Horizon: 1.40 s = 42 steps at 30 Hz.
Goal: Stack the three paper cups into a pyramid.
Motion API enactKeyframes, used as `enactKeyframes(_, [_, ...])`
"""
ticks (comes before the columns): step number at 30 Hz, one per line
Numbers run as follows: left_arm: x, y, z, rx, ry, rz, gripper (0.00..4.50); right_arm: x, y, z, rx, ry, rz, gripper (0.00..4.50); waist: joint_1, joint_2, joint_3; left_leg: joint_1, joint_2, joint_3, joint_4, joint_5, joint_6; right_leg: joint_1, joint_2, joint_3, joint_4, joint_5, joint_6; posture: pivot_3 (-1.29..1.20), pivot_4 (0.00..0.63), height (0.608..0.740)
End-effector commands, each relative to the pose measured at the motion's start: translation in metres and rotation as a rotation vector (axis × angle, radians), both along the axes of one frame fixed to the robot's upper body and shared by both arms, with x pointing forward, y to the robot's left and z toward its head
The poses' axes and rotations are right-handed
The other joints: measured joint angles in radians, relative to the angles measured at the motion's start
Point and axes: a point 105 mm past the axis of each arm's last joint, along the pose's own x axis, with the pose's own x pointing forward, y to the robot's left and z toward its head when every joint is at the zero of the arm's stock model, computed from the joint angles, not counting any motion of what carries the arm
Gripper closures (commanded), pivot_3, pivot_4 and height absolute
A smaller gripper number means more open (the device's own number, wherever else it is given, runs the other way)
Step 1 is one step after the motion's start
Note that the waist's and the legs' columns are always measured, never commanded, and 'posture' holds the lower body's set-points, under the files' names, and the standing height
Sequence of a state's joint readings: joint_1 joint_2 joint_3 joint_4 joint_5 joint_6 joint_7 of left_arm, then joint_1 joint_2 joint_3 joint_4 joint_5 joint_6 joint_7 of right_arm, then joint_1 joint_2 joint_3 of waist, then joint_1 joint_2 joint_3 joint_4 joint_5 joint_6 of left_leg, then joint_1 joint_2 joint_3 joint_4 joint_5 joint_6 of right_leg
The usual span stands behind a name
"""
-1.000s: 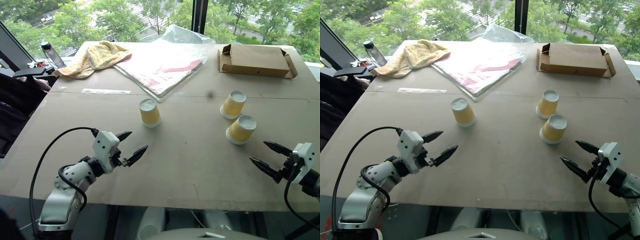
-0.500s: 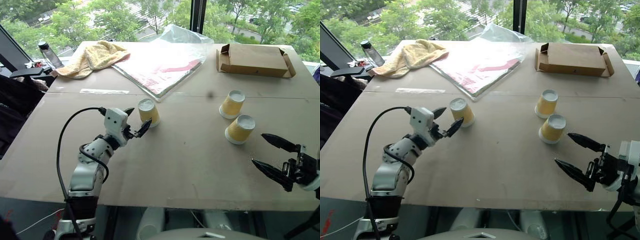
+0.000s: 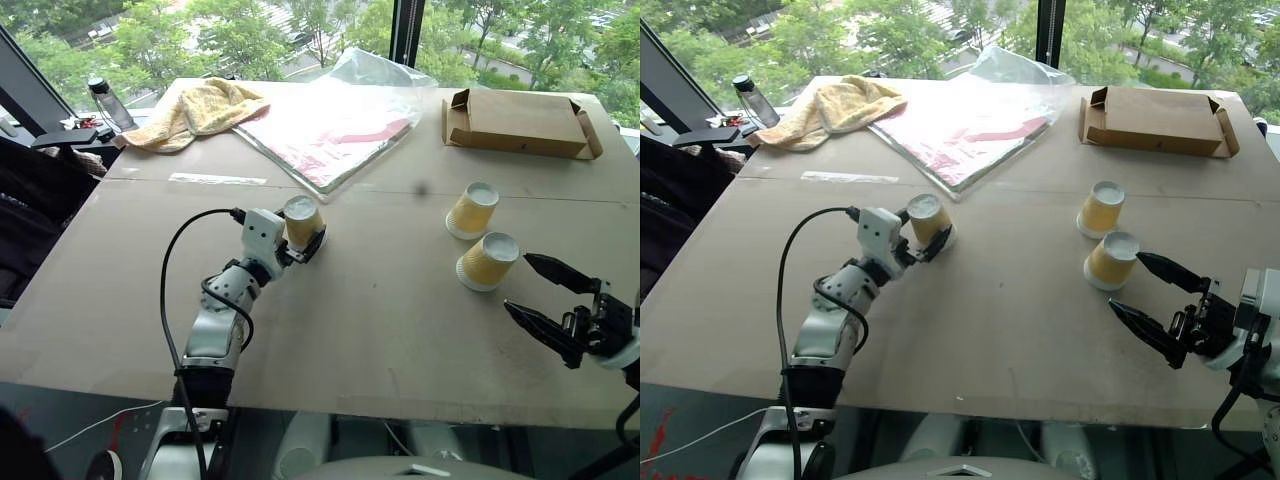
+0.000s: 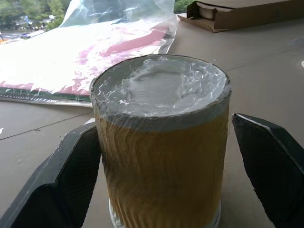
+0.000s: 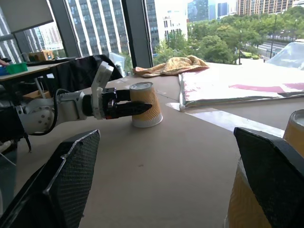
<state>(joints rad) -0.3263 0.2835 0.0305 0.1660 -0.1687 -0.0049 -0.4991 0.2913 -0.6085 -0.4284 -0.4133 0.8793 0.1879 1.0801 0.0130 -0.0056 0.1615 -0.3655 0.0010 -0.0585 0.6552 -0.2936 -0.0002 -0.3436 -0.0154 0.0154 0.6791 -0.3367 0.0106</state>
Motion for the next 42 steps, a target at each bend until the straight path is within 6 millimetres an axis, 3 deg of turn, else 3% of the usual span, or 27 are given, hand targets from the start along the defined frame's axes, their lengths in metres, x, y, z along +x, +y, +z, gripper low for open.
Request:
enactKeyframes(1, [0.005,-0.004,0.011,-0.016,-0.057,0.0,0.11,-0.001,0.001,0.0,-0.024,-0.034,0.005,0.0,0.0,0.0,0.0,0.0,0.0,0.0,0.0,0.0,0.0,0.0,0.0,0.0,0.0,0.0,0.0,0.0,0.15,0.74])
enactKeyframes(5, [0.007,-0.008,0.015,-0.029,-0.083,-0.009,0.11,-0.002,0.001,-0.008,-0.041,-0.023,0.002,0.0,0.0,0.0,0.0,0.0,0.0,0.0,0.0,0.0,0.0,0.0,0.0,0.0,0.0,0.0,0.0,0.0,0.15,0.74])
enactKeyframes(12, [-0.007,-0.018,0.017,-0.012,-0.071,-0.122,2.22,-0.004,0.001,-0.01,-0.045,-0.021,0.001,0.0,-0.002,0.0,0.0,0.0,0.0,0.0,0.0,0.0,0.0,0.0,0.0,0.0,0.0,0.0,0.0,0.0,0.15,0.74])
enactKeyframes(18, [-0.058,-0.048,0.005,0.091,0.027,-0.489,2.22,-0.002,-0.006,-0.005,-0.048,-0.029,-0.008,0.0,-0.001,0.0,0.0,0.0,0.0,0.0,0.0,0.0,0.0,0.0,0.0,0.0,0.0,0.0,0.0,0.0,0.15,0.74])
enactKeyframes(21, [-0.072,-0.062,-0.004,0.152,0.058,-0.603,2.22,-0.004,-0.011,-0.007,-0.056,-0.022,-0.015,0.0,0.002,0.0,0.0,0.0,0.0,0.0,0.0,0.0,0.0,0.0,0.0,0.0,0.0,0.0,0.0,0.0,0.15,0.74])
enactKeyframes(32, [-0.086,-0.115,-0.011,0.175,0.029,-0.827,2.22,-0.029,-0.021,-0.015,-0.134,0.045,0.016,0.0,-0.002,0.001,0.0,0.0,0.0,0.0,0.002,0.0,0.0,0.001,0.0,0.0,0.0,0.0,0.0,0.0,0.15,0.74])
enactKeyframes(40, [-0.085,-0.119,-0.015,0.197,0.028,-0.84,2.22,-0.033,-0.02,-0.009,-0.132,0.03,0.022,0.0,-0.001,0.001,0.0,0.001,0.0,0.0,0.002,-0.001,0.002,0.001,0.001,0.0,0.001,0.0,0.0,0.0,0.15,0.74])
enactKeyframes(42, [-0.087,-0.118,-0.014,0.184,0.029,-0.849,1.35,-0.034,-0.019,-0.009,-0.134,0.028,0.033,0.0,-0.001,0.001,0.0,0.001,0.0,0.0,0.002,-0.001,0.002,0.001,0.001,0.001,0.001,0.0,0.0,0.0,0.15,0.74])
